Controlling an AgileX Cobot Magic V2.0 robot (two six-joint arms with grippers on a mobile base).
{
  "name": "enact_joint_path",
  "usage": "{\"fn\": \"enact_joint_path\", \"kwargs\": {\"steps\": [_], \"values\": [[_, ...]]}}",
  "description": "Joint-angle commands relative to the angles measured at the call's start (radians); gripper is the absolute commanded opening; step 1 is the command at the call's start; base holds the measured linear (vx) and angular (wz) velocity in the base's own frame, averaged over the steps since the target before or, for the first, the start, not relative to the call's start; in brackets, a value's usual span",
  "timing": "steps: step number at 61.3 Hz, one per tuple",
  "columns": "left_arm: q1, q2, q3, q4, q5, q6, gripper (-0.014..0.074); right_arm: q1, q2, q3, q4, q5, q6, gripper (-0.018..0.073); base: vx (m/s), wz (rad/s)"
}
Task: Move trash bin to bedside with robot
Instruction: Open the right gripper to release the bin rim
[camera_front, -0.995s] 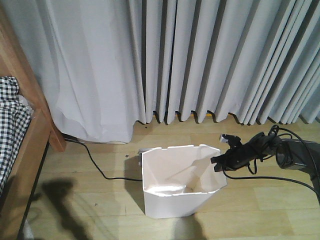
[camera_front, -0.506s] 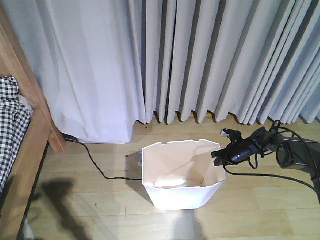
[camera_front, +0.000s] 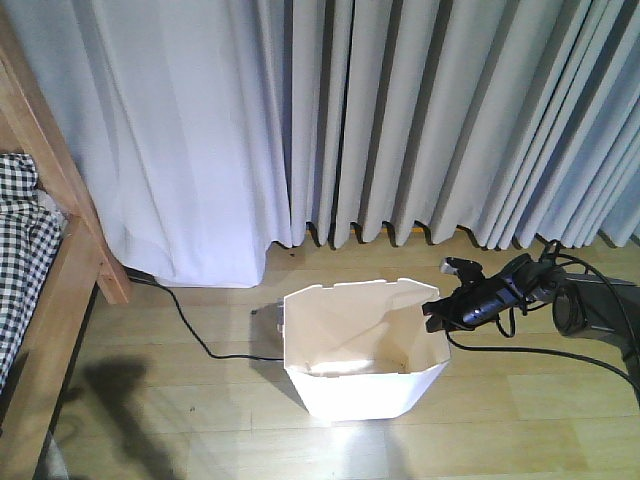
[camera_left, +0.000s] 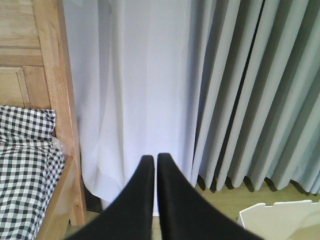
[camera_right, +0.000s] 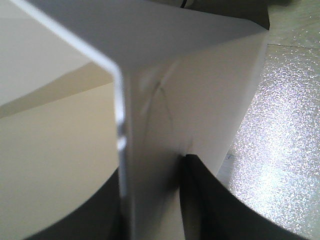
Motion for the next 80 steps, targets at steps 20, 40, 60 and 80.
{"fn": "enact_joint_path", "kwargs": {"steps": [20,40,60,80], "values": [[0.0,-0.014,0.019,-0.004,-0.069,-0.006,-0.0006,-0.004,-0.004,-0.026,0.057,0.065,-0.004,0.0293,0.0,0.0],[0.0,-0.014,0.019,-0.004,-0.069,-0.006,-0.0006,-0.004,-0.004,-0.026,0.057,0.063,-0.009,0.0347,0.0,0.0],[0.0,-0.014,0.019,-0.004,-0.069,-0.006,-0.0006,-0.004,-0.004,-0.027,0.057,0.059,-0.013,0.0458,0.0,0.0],[0.0,-0.014,0.019,-0.004,-0.069,-0.006,-0.0006,-0.005,-0.004,-0.026,0.062,0.063,-0.013,0.0542,0.0,0.0]]}}
